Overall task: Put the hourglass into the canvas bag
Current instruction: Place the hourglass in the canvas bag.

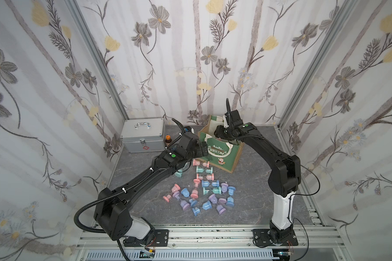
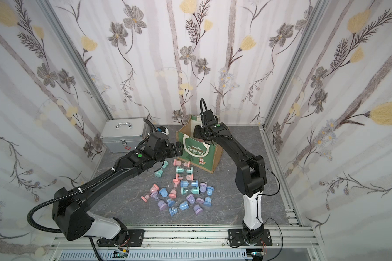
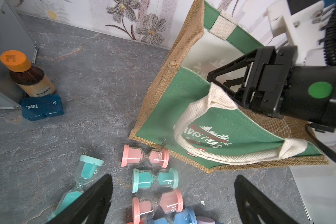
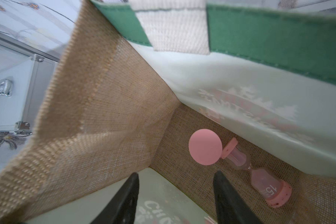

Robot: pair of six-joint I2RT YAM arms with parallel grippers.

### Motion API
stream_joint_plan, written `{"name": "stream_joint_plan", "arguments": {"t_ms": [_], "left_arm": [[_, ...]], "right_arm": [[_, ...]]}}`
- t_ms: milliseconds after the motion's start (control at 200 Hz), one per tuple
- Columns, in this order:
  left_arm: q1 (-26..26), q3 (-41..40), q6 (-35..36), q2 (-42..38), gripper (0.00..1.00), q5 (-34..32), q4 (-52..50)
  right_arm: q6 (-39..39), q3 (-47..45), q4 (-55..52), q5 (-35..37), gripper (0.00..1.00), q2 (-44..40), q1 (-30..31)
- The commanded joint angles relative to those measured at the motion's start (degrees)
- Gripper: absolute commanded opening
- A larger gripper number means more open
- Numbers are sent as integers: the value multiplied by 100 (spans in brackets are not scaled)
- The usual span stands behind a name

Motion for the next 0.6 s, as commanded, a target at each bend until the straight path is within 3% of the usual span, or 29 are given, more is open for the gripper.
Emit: {"name": "stream_joint_plan", "arguments": {"t_ms": [0, 600], "left_arm": [[5, 79, -62, -53, 100, -3, 71], [5, 29, -29, -581, 100, 455, -320]], "right_arm": [[38, 4, 208, -26, 60, -201, 28], [47, -179, -64, 320, 77, -1527, 377]]}}
